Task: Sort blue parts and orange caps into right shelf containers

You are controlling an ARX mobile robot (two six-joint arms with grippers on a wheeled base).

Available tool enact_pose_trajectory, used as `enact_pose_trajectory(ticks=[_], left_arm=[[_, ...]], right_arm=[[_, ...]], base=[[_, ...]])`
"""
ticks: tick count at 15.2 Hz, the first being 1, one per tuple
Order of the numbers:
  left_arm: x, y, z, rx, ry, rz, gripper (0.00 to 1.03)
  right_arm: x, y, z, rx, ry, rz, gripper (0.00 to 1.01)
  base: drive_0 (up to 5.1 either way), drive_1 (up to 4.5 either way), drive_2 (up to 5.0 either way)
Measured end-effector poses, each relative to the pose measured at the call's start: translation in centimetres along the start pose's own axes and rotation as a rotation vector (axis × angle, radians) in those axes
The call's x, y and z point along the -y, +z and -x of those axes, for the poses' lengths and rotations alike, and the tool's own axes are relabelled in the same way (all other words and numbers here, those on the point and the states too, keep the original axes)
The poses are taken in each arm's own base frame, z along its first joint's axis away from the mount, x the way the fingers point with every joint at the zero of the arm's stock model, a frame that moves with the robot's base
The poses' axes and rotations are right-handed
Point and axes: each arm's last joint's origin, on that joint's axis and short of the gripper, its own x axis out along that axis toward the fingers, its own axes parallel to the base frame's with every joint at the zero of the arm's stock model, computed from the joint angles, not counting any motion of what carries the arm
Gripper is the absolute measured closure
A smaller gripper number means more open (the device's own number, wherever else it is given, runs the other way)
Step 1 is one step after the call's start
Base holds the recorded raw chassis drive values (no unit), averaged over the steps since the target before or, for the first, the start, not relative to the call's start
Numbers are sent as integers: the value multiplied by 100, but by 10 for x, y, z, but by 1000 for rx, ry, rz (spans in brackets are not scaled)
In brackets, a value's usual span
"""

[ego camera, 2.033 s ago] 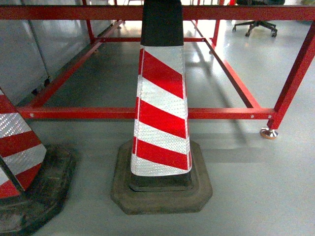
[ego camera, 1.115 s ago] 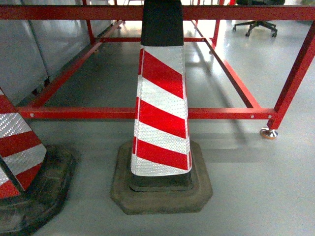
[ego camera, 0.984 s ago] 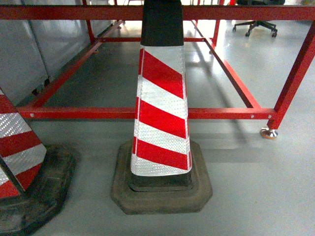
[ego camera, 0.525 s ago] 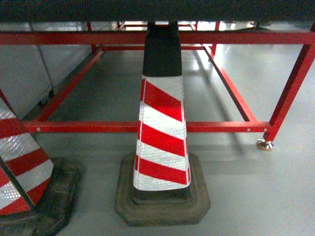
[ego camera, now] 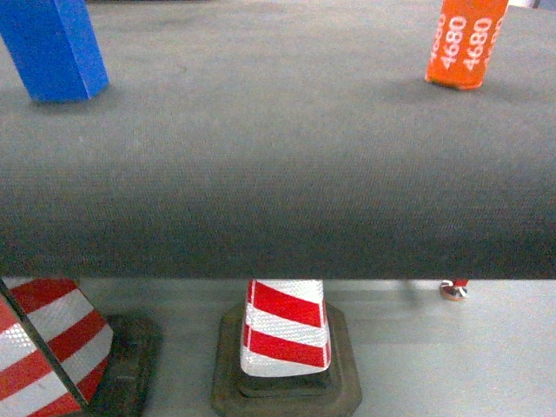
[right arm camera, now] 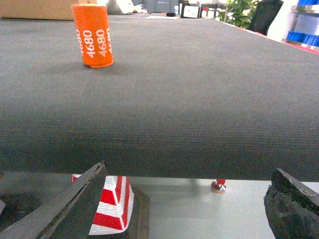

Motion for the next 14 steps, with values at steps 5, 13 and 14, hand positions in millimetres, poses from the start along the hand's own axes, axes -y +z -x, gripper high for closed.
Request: enact_pose_trajectory(ticks=[5, 13, 14], left_arm=[[0, 0, 0, 1, 0, 0, 5], [0, 0, 0, 5, 0, 0, 5], [0, 0, 0, 0, 3, 0, 5]], right_arm=[[0, 0, 0, 0, 0, 0, 3], [0, 1, 0, 7, 0, 1, 3], [0, 0, 0, -2, 0, 1, 3]], base=[[0, 0, 0], [0, 0, 0], [0, 0, 0]])
